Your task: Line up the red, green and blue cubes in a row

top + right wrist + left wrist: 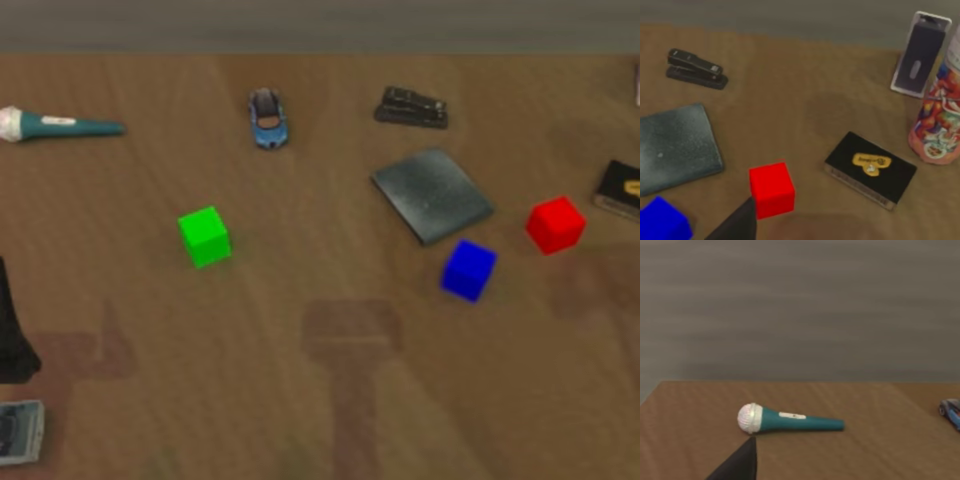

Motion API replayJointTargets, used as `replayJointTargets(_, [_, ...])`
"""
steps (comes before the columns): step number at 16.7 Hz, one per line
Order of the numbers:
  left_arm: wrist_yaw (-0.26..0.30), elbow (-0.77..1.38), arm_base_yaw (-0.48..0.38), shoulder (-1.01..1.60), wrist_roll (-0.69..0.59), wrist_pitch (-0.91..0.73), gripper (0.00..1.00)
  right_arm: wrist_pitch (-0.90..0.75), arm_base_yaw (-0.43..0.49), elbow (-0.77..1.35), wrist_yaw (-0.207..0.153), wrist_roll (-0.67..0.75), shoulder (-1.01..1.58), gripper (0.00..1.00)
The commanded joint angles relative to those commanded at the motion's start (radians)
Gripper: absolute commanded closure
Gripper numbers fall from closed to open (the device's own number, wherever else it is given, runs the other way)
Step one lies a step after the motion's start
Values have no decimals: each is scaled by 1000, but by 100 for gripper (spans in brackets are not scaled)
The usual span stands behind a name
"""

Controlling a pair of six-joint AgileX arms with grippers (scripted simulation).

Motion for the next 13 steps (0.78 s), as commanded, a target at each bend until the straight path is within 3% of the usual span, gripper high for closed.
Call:
replayJointTargets(8, [0,0,0,0,0,0,0,-474,60,710,11,-88,957,0])
replayJointTargets(13, [0,0,0,0,0,0,0,-698,91,1074,12,-128,1379,0])
